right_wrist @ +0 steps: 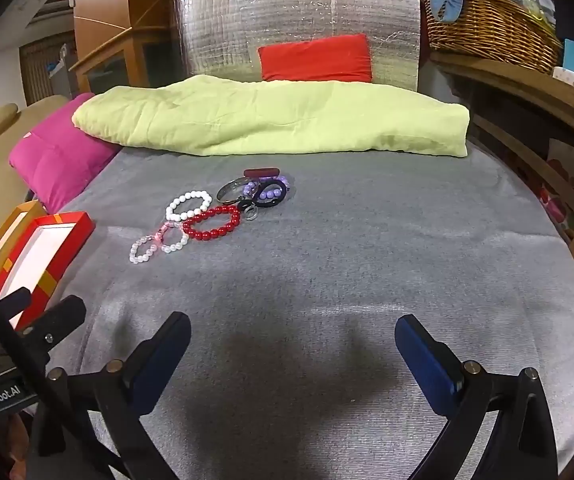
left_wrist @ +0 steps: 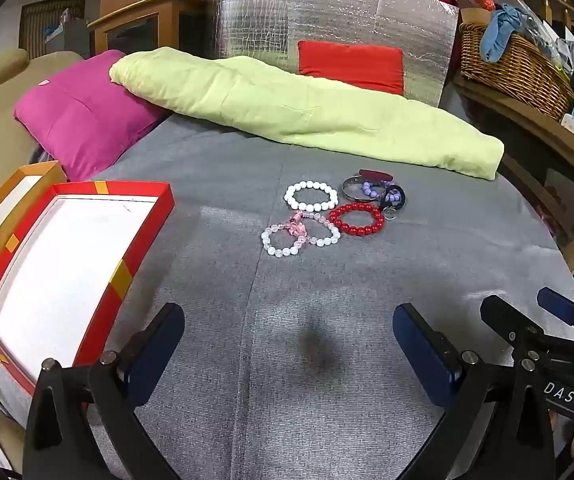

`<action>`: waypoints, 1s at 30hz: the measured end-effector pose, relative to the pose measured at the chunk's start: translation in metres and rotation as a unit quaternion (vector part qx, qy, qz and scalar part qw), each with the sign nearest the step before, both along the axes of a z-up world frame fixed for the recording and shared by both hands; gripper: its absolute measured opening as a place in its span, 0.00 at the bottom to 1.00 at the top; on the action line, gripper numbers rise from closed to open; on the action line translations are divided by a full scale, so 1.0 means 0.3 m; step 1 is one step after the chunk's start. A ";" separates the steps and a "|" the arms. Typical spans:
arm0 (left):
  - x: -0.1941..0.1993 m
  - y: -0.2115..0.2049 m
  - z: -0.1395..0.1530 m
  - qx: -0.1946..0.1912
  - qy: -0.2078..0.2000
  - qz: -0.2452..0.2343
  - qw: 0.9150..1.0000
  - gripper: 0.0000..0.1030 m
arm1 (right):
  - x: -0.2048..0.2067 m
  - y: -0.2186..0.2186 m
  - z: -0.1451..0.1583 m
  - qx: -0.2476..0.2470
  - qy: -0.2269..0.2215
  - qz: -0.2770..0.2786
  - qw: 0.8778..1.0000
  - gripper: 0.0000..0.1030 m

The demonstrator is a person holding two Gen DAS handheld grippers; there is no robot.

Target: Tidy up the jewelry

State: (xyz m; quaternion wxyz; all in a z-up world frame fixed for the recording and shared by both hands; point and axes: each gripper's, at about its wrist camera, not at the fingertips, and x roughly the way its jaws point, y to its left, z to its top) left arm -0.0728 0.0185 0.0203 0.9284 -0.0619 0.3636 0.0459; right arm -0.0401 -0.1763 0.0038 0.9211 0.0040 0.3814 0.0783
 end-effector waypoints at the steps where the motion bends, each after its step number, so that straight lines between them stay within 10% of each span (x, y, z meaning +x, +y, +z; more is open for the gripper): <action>1: 0.000 0.000 0.000 0.001 0.000 0.000 1.000 1.00 | 0.000 0.002 0.000 -0.001 0.000 -0.001 1.000 1.00; 30: 0.002 0.003 -0.005 0.003 0.000 0.002 1.000 1.00 | 0.003 0.001 -0.010 0.005 0.002 0.004 1.000 1.00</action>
